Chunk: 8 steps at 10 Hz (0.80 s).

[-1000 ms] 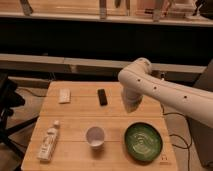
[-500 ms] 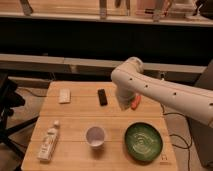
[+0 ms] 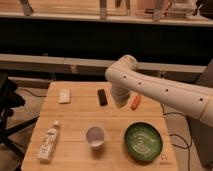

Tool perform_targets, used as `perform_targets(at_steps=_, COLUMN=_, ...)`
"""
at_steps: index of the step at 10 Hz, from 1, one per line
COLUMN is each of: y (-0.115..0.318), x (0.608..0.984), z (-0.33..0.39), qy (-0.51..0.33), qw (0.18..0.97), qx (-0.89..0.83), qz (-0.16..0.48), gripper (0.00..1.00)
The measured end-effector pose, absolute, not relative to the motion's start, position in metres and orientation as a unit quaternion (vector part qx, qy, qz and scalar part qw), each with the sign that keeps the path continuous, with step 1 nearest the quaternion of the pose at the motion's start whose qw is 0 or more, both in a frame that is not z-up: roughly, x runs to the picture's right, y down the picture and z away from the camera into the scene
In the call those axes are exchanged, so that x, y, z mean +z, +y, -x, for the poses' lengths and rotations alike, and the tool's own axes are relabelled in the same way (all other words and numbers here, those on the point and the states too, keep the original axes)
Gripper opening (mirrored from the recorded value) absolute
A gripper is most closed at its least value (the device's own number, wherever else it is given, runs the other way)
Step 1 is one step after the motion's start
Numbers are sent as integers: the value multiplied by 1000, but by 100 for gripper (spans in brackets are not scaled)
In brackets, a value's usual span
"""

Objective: Move the arm in a circular motion

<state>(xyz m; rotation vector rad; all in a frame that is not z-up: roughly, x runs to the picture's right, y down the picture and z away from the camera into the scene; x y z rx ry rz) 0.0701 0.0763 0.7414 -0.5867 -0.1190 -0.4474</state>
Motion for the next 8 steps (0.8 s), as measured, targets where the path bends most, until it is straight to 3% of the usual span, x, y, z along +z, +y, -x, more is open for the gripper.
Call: perform_targets(at_steps=8, y=53, x=760, z=-56, qy=-66, qw=931, qx=-197, qz=300, gripper=0)
